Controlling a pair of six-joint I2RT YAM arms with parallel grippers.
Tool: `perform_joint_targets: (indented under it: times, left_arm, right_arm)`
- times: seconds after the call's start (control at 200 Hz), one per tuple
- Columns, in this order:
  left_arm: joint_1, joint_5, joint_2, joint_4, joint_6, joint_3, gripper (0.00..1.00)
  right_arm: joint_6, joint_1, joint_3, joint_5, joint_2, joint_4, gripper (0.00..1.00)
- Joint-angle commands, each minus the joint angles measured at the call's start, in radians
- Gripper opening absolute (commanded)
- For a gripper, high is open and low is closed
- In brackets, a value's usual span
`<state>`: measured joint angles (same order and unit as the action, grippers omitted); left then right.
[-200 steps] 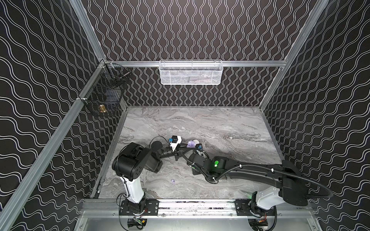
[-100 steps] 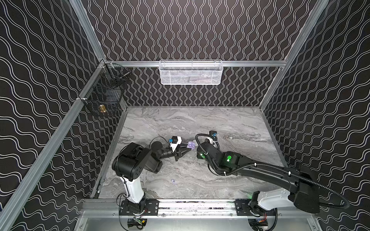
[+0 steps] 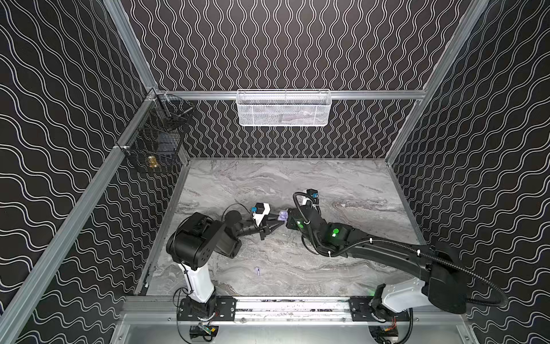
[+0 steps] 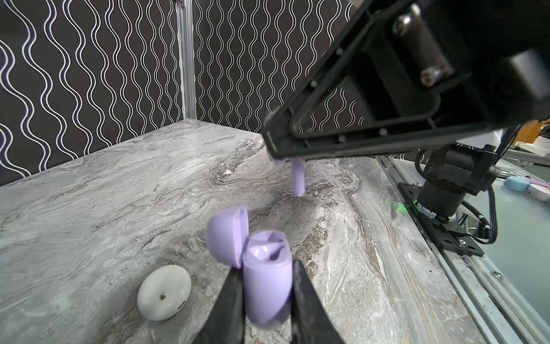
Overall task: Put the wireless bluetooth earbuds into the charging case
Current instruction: 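Lift the lilac earbud with the right gripper toward the case in the left gripper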
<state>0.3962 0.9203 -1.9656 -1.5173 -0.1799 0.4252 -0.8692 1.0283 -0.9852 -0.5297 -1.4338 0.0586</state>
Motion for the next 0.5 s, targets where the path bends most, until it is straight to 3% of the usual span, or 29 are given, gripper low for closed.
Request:
perform_joint_targets:
  times: [0.0, 0.491]
  left_arm:
    - [0.001, -0.019, 0.005, -0.034, 0.01, 0.002, 0.2]
    - [-0.002, -0.028, 0.004, -0.034, 0.006, 0.003, 0.2]
  right_arm:
    - [-0.07, 0.001, 0.031, -0.011, -0.004, -0.079, 0.21]
    - [-0.132, 0.001, 0.111, -0.019, -0.003, -0.245, 0.21]
